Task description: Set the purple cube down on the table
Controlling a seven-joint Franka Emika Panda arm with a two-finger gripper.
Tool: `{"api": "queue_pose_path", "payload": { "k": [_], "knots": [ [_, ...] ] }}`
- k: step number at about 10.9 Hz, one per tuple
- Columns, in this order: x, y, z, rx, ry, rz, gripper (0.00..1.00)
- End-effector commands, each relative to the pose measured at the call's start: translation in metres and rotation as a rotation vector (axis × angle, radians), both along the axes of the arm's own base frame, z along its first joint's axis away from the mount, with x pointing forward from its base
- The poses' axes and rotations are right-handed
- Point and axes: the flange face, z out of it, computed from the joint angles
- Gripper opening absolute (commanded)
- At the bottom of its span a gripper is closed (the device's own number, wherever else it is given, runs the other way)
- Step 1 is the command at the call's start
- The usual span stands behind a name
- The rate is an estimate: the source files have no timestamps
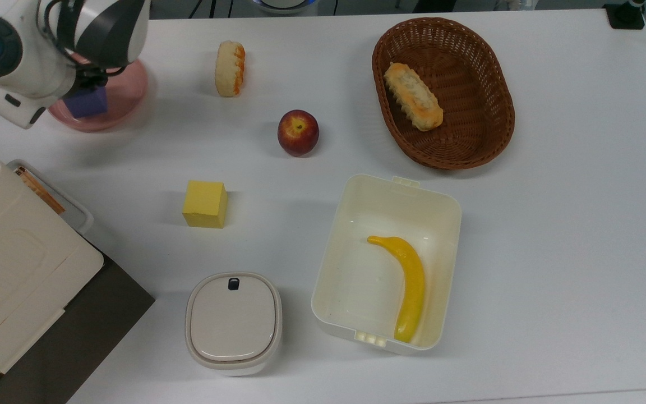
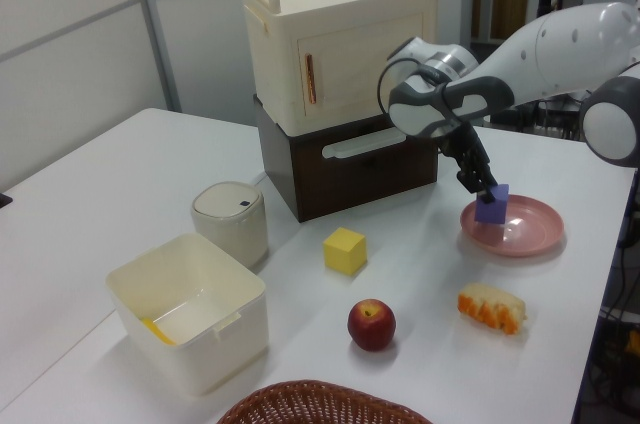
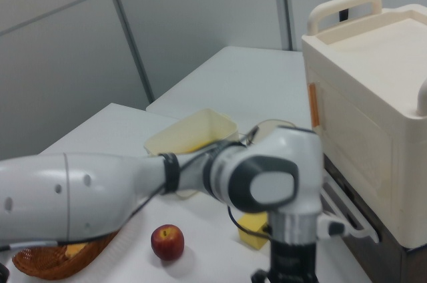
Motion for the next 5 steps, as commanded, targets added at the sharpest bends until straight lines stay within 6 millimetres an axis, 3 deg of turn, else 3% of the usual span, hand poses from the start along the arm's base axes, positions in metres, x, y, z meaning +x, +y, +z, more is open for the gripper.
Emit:
{"api": "queue_pose_path", "payload": {
  "k": [1,4,5],
  "knots": [
    [0.014,0.060,0.034,-0.019,0.000,0.028,0.25],
    [0.035,0.123,0.039,-0.010,-0.054,-0.008,0.29],
    [0.042,0.131,0.052,0.021,-0.099,-0.034,0.29]
  ]
}}
